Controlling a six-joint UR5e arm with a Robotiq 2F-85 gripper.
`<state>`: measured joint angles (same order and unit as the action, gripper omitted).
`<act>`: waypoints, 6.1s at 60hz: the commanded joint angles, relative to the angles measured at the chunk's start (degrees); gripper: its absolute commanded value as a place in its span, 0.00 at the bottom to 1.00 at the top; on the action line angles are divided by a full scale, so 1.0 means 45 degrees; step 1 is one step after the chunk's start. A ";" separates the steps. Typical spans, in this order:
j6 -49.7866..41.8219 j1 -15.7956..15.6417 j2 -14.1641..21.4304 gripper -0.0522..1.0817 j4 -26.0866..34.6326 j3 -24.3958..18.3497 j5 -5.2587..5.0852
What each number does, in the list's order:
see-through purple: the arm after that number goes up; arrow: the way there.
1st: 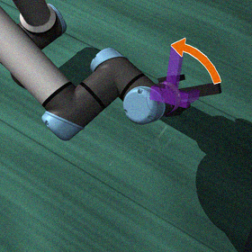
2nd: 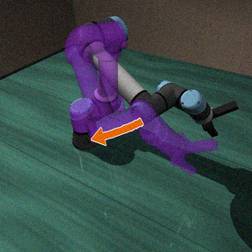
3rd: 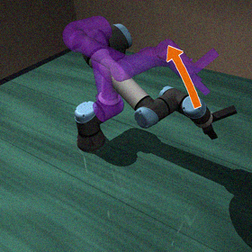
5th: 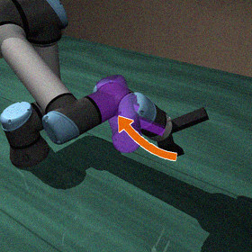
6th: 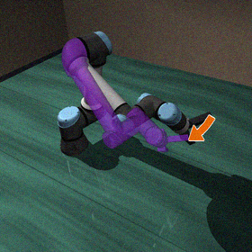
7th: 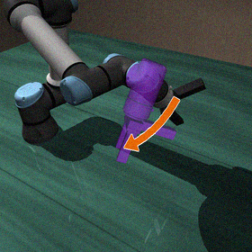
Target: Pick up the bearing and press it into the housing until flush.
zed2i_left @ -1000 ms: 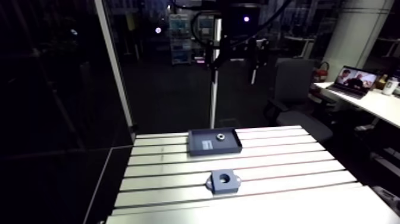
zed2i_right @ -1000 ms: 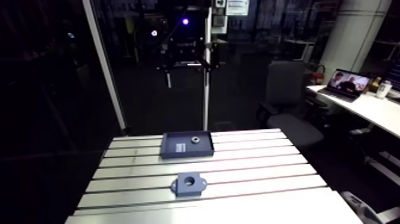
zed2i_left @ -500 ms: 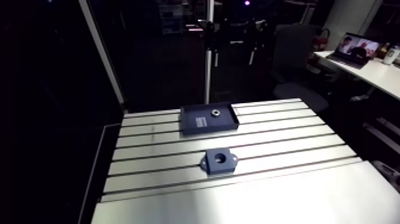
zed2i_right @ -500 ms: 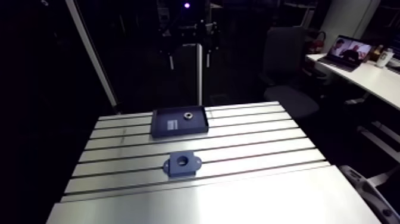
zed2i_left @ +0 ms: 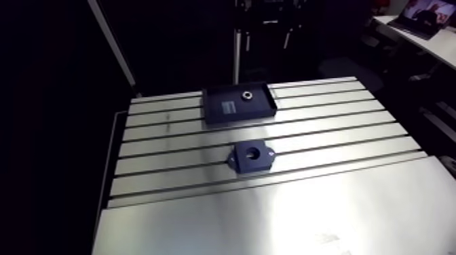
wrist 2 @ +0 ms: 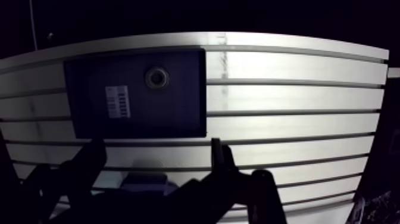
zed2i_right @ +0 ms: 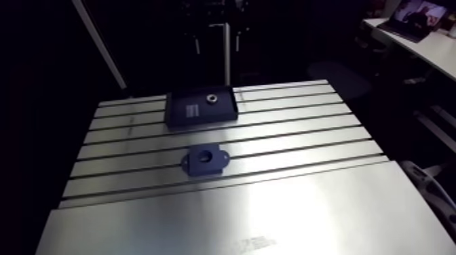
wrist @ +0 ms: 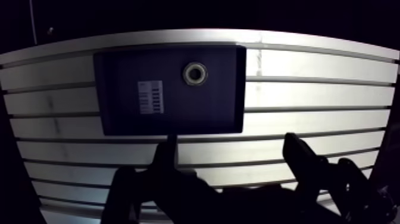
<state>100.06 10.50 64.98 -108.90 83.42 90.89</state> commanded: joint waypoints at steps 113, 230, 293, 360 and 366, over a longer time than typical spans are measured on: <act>-0.0058 -0.0613 -0.2712 0.41 -0.0909 -0.0502 0.0047; 0.0137 -0.0535 -0.2891 0.41 -0.1944 0.0065 0.0027; 0.0140 -0.0496 -0.3008 0.41 -0.2140 0.0218 0.0047; 0.0137 -0.0496 -0.3008 0.44 -0.2394 0.0263 0.0063; 0.0140 -0.0496 -0.3008 0.44 -0.2394 0.0260 0.0049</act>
<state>100.69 8.26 51.45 -119.66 84.68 91.11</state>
